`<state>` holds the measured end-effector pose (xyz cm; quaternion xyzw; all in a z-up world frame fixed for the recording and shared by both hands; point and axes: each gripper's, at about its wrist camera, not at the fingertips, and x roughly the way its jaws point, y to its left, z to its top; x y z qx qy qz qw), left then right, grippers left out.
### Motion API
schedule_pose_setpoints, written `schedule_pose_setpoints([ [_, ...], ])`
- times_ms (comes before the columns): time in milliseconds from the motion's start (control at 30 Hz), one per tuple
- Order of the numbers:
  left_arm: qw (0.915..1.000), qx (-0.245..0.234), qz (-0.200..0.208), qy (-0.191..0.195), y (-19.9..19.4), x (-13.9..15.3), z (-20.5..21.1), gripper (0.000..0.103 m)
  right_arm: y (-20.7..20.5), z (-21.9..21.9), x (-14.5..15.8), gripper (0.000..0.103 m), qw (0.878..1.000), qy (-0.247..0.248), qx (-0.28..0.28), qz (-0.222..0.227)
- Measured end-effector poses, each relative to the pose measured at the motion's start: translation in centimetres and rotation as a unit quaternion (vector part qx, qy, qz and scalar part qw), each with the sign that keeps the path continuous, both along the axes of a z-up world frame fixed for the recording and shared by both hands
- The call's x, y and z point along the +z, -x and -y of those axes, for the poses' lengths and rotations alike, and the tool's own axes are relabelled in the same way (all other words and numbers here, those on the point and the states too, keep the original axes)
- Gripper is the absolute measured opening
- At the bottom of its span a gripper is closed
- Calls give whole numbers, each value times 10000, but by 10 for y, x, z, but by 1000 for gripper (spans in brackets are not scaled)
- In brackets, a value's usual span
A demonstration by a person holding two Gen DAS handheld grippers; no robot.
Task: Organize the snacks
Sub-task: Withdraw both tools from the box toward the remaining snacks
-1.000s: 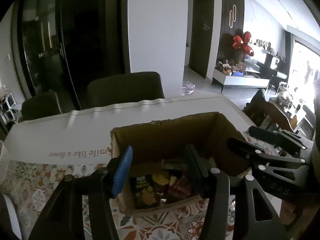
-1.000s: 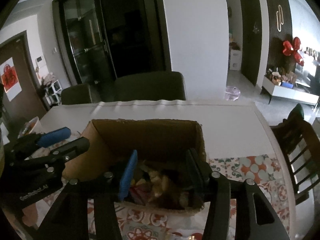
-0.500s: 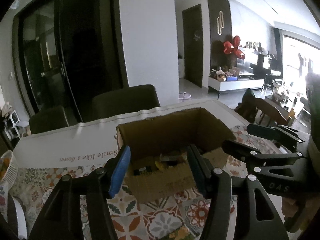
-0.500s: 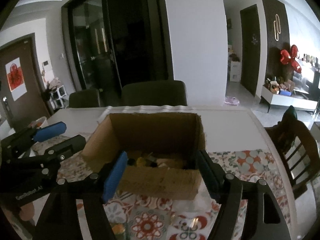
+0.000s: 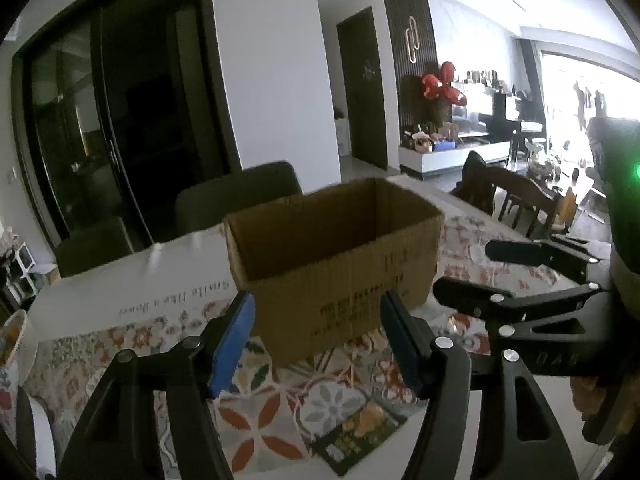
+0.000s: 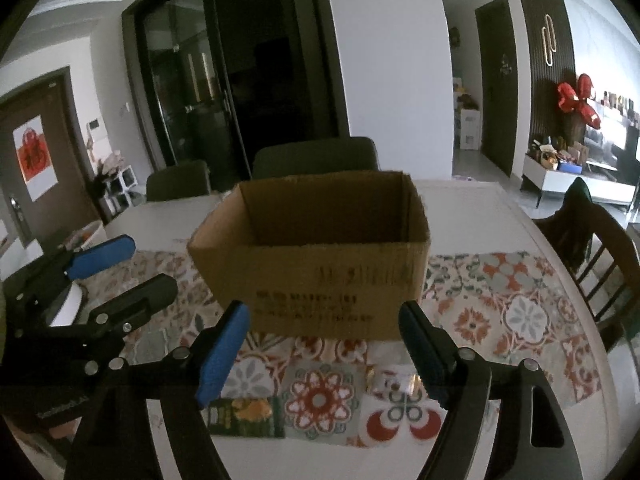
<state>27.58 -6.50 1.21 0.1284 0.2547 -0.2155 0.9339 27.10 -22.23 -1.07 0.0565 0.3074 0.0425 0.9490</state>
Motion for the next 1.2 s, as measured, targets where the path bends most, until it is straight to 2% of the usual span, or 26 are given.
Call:
schedule_pose_setpoints([
  [533, 9962, -545, -460, -493, 28, -59, -14, 69, 33, -26, -47, 78, 9983, 348, -32, -458],
  [867, 9833, -1366, -526, -1084, 36, -108, -11, 71, 50, -42, -82, 78, 9944, 699, -311, -722],
  [1033, 9766, -1727, -500, -1181, 30, -120, -6, 72, 49, -45, -102, 78, 9919, 646, -335, -1040],
  [1200, 9689, -2011, -723, -1244, 16, -136, 0, 72, 44, -45, -116, 78, 9897, 577, -384, -1253],
])
